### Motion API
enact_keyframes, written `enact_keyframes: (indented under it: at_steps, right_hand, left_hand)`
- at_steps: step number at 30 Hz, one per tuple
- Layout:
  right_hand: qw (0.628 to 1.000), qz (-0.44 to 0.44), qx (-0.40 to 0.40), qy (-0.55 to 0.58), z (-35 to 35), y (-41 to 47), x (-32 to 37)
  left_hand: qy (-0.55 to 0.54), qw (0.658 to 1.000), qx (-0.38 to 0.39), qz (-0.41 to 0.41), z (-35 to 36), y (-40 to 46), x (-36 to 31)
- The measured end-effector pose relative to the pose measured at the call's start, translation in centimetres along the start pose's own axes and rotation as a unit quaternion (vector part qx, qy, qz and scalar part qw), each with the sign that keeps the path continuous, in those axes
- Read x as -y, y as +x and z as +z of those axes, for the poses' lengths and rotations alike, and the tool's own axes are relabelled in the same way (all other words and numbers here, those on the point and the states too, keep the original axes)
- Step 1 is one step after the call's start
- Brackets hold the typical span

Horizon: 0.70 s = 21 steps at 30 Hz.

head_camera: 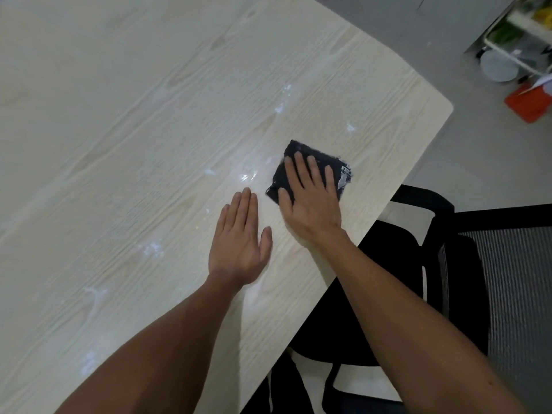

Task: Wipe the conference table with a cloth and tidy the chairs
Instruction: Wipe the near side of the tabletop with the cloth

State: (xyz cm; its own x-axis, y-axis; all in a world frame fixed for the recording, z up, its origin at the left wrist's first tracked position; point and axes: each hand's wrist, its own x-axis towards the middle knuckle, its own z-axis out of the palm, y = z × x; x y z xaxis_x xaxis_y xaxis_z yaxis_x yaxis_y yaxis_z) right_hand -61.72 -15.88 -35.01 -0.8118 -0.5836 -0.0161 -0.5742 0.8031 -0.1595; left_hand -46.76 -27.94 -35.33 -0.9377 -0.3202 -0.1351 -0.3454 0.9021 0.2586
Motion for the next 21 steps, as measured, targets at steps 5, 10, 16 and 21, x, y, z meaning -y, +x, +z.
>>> enact_keyframes:
  at_steps: [5, 10, 16, 21]
  right_hand:
    - [0.983, 0.182, -0.021, -0.015, -0.2, 0.7, -1.3]
    - [0.964, 0.264, -0.014, 0.025, -0.8, 8.0, -1.0]
    - [1.000, 0.025, 0.010, 0.007, -0.5, 6.2, 0.2]
    - [0.978, 0.208, -0.013, 0.011, -0.5, 3.9, -1.9]
  left_hand:
    - [-0.003, 1.000, -0.014, 0.003, 0.0, 0.0, -0.1]
    - [0.000, 1.000, -0.016, 0.002, 0.2, 0.1, 0.0]
    - [0.002, 1.000, -0.019, 0.004, 0.2, 0.1, 0.0]
    - [-0.001, 1.000, -0.015, 0.002, -0.1, 0.2, -0.1]
